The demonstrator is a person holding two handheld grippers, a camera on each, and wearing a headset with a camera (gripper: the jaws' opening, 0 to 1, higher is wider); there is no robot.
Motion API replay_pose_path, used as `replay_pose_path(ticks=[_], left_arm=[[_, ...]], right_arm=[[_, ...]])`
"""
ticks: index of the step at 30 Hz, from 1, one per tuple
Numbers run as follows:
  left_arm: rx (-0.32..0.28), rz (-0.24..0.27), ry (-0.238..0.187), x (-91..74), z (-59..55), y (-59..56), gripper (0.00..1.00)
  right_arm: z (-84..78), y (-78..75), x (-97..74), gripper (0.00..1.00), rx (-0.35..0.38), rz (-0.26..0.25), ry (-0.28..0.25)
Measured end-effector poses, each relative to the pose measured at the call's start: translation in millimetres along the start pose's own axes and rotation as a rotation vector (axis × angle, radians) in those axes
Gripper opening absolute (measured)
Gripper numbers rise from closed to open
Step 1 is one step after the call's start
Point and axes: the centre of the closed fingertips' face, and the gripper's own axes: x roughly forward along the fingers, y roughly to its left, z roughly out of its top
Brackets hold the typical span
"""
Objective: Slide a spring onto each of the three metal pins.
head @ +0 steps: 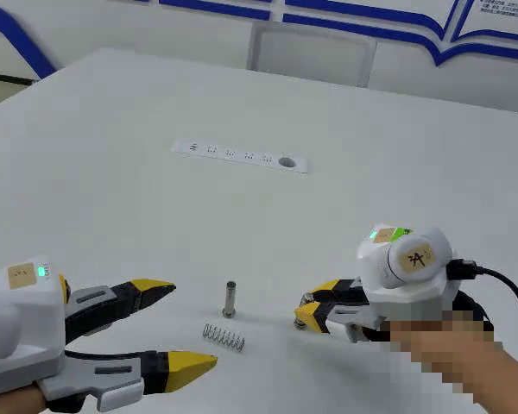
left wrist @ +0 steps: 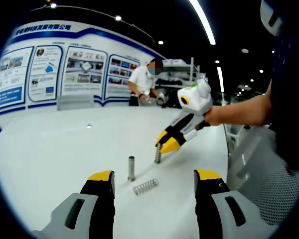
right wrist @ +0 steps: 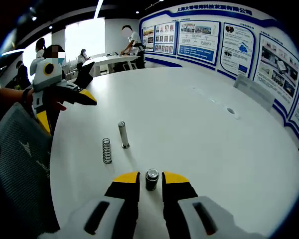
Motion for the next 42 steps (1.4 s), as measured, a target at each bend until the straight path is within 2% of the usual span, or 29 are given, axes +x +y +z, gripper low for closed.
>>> replay_pose_path(ticks=[7,11,15,18,21,28,33,42], left_arm=[[0.000,-0.005,0.000,2.1,0.2,-0.4,0.66],[0.001,-0.010,-0.001,3.1,0.4,-1.1,0.66],[0.000,-0.012,-0.002,3.0,0.1,-2.0,0.66],[-0.001,-0.010,-0.003,1.8,-0.2,-1.1,0.66],[-0.002,-0.008,-0.006,0.4,0.1,-0.3,0.66],[-0.006,-0.006,-0.001,-1.8,-2.3,0.9,0.66],[-0.007,-0.005,-0.002,-1.4,-2.1,1.4,0.66],[-0.009,0.002,0.007,-4.2,-4.1,2.5,0.66]], right_arm=[[23.9,3.8,-11.9,0.20,-0.033,-0.013,-0.042],[45.3,15.6,-15.7,0.20,-0.070,-0.001,-0.076],[56.7,34.4,-11.0,0.20,-0.096,0.041,-0.081],[55.7,53.3,-0.3,0.20,-0.119,0.091,-0.056],[52.7,65.7,9.6,0.20,-0.137,0.123,-0.031],[44.6,87.2,33.3,0.18,-0.180,0.192,0.033],[39.8,94.4,49.0,0.17,-0.223,0.221,0.080],[32.4,95.3,69.6,0.17,-0.243,0.243,0.144]])
